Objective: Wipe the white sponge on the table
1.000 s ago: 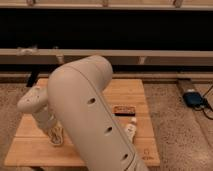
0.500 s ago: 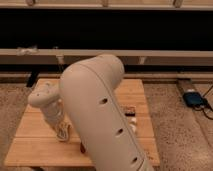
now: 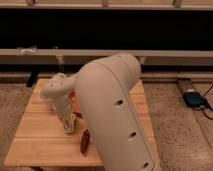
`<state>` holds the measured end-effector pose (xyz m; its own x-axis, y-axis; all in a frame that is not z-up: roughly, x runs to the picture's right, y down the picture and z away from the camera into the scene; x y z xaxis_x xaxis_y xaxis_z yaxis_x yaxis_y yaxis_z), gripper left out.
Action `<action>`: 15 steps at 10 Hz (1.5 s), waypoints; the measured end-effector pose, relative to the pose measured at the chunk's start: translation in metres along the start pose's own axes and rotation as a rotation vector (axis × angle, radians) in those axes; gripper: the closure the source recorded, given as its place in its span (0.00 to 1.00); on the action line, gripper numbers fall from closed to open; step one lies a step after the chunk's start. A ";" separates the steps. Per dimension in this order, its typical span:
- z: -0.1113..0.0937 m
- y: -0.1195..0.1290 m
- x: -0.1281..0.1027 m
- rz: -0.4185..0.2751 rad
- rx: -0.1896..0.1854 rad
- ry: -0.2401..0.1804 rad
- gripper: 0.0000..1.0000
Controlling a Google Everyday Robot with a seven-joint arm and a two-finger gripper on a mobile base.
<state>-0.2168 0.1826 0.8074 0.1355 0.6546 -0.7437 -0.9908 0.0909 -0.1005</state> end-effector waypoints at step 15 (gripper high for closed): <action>0.006 0.057 -0.004 -0.130 -0.008 -0.006 1.00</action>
<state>-0.2741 0.1896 0.8084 0.2625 0.6425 -0.7199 -0.9649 0.1689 -0.2011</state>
